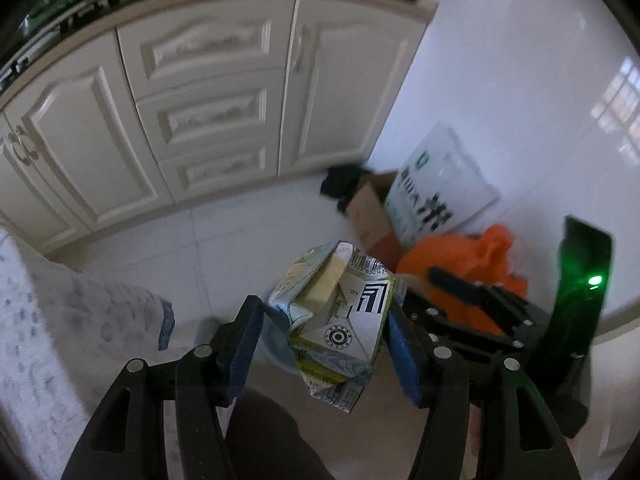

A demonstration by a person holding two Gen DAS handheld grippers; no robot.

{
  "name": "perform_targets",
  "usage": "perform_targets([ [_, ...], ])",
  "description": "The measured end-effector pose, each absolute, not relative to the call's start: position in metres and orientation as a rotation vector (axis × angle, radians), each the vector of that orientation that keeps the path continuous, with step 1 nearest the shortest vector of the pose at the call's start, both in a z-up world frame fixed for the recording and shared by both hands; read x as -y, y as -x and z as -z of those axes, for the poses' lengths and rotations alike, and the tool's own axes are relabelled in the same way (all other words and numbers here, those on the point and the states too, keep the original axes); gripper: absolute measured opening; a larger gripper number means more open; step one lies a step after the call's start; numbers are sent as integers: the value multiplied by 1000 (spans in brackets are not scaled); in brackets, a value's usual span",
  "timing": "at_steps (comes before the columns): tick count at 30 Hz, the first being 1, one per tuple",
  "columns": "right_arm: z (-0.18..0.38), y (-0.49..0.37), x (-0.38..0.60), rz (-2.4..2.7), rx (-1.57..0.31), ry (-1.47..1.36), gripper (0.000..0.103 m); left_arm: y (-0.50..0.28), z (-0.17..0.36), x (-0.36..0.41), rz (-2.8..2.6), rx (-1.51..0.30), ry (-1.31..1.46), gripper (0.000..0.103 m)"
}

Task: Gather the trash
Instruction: 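Carry the carton and brown ball to the blue bin, then open both tools to drop the carton and ball into the bin, then return both tools to the table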

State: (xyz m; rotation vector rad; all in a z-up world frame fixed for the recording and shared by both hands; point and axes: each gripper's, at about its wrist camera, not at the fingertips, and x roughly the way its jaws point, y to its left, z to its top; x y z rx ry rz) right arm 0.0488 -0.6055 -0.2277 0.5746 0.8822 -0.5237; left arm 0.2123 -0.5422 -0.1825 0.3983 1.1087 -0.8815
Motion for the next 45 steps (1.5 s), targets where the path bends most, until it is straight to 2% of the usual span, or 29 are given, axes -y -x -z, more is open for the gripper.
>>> perform_targets([
  [2, 233, -46, 609, 532, -887, -587, 74, -217, 188, 556, 855, -1120, -413, 64],
  [5, 237, -41, 611, 541, -887, -598, 80, -217, 184, 566, 837, -1099, -419, 81],
  [7, 236, -38, 611, 551, -884, -602, 86, -213, 179, 565, 838, -1073, -441, 99],
  [8, 235, -36, 610, 551, -879, -607, 89, -212, 175, 563, 824, -1054, -447, 100],
  [11, 228, -34, 605, 558, -865, -601, 99, -198, 172, 552, 811, -1031, -440, 100],
  [13, 222, -33, 600, 559, -858, -594, 100, -192, 167, 536, 803, -1011, -425, 101],
  [30, 119, -60, 494, 476, -736, -428, 103, -140, 60, 311, 689, -755, -194, 102],
  [45, 39, -104, 357, 287, -621, -229, 103, -53, 32, 120, 446, -538, -22, 102],
])
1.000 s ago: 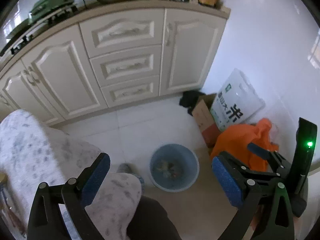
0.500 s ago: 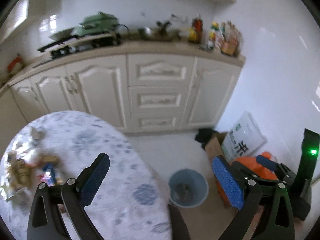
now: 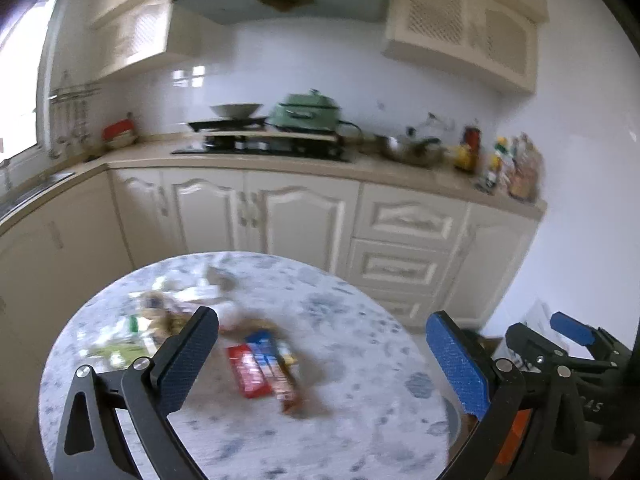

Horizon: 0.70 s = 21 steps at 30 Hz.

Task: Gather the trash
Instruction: 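Return both tools to the table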

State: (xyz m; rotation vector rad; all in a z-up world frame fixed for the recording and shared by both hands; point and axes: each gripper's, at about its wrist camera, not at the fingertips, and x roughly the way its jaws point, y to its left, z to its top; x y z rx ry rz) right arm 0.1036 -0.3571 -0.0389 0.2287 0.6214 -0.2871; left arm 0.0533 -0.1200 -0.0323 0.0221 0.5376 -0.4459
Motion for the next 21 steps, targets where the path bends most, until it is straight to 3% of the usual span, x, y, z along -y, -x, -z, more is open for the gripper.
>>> perform_targets([
  [7, 21, -121, 298, 172, -577, -170, 103, -7, 30, 53, 316, -463, 35, 102],
  [21, 6, -148, 214, 6, -522, -74, 103, 24, 42, -1, 138, -431, 107, 102],
])
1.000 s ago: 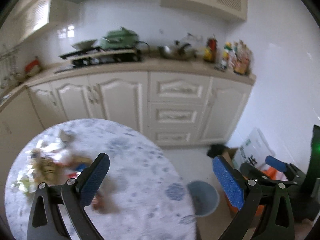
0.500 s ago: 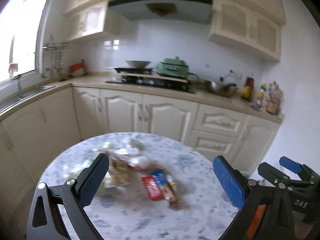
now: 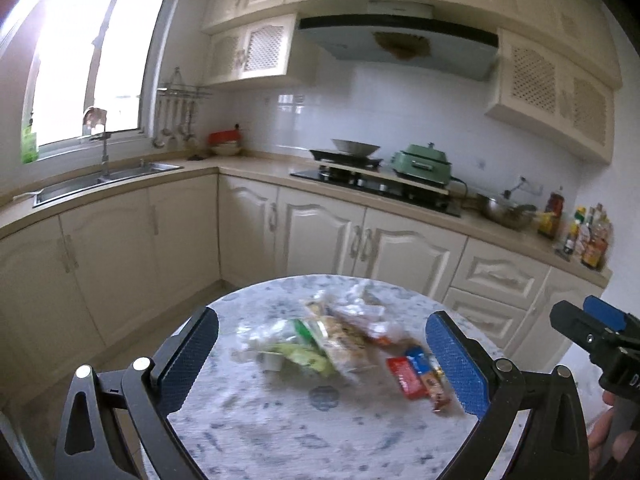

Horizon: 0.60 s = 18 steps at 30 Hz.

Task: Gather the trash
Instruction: 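Return both tools to the table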

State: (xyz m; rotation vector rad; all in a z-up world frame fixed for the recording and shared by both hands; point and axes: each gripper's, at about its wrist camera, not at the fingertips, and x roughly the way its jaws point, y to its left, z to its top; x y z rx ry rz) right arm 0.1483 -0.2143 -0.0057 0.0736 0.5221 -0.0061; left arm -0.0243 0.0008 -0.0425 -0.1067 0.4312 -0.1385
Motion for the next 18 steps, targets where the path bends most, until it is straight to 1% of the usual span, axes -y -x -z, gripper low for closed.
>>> perform_targets([
  [8, 30, -169, 199, -35, -589, -52, 103, 10, 62, -3, 106, -484, 77, 102],
  [13, 55, -193, 190, -65, -660, -50, 103, -35, 69, -9, 81, -548, 90, 102],
  [18, 79, -223, 179, -102, -728, -56, 103, -76, 89, -24, 51, -625, 87, 102],
])
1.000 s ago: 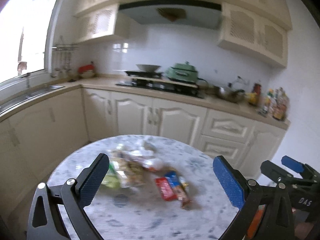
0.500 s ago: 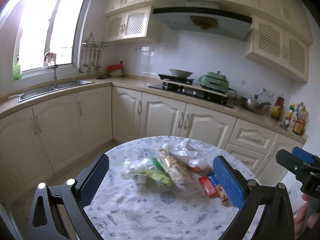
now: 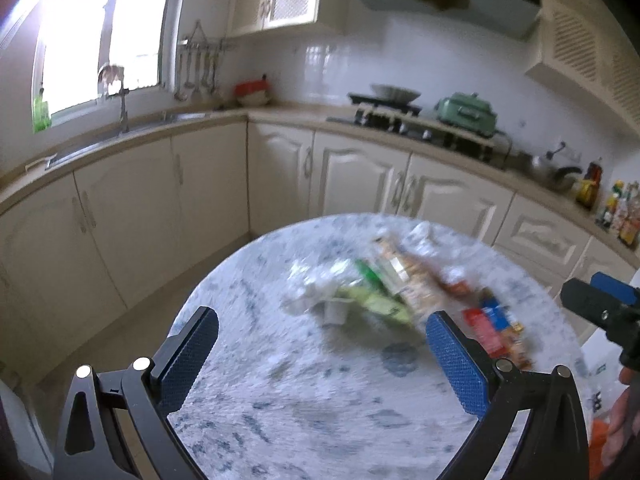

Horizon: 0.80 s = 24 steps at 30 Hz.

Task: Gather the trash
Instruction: 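Return both tools to the table, then grasp the white cup with the left tool while the right tool grasps the bread wrapper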

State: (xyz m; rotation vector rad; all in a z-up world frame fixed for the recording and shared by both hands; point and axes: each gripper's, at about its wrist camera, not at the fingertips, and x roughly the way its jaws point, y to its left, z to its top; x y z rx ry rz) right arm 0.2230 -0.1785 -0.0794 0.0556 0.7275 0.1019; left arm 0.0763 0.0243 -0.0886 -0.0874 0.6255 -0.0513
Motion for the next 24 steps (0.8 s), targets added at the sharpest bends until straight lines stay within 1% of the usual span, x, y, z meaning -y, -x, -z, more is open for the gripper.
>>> perform_targets([
  [3, 94, -244, 167, -133, -768, -57, 102, -105, 102, -33, 39, -658, 82, 102],
  [7, 113, -276, 149, -173, -821, -47, 98, -141, 116, -37, 44, -716, 55, 102],
  [15, 139, -327, 119, -228, -905, -20, 86, -212, 132, -47, 37, -770, 44, 102],
  [16, 142, -333, 116, -230, -915, -11, 82, -218, 132, -50, 39, -770, 52, 102],
  [17, 146, -340, 112, -232, -930, -1, 75, -223, 133, -52, 44, -769, 62, 102],
  [18, 152, -348, 108, -235, -948, 9, 70, -230, 133, -55, 48, -770, 70, 102],
  [19, 157, -352, 105, -239, -966, 23, 57, -235, 134, -55, 51, -770, 68, 102],
  [20, 162, -355, 102, -241, -980, 44, 40, -241, 136, -54, 55, -774, 59, 102],
  [21, 166, -355, 99, -237, -987, 62, 33, -247, 137, -53, 58, -780, 44, 102],
  [24, 168, -349, 106, -232, -973, 45, 30, -260, 141, -44, 77, -789, 11, 102],
])
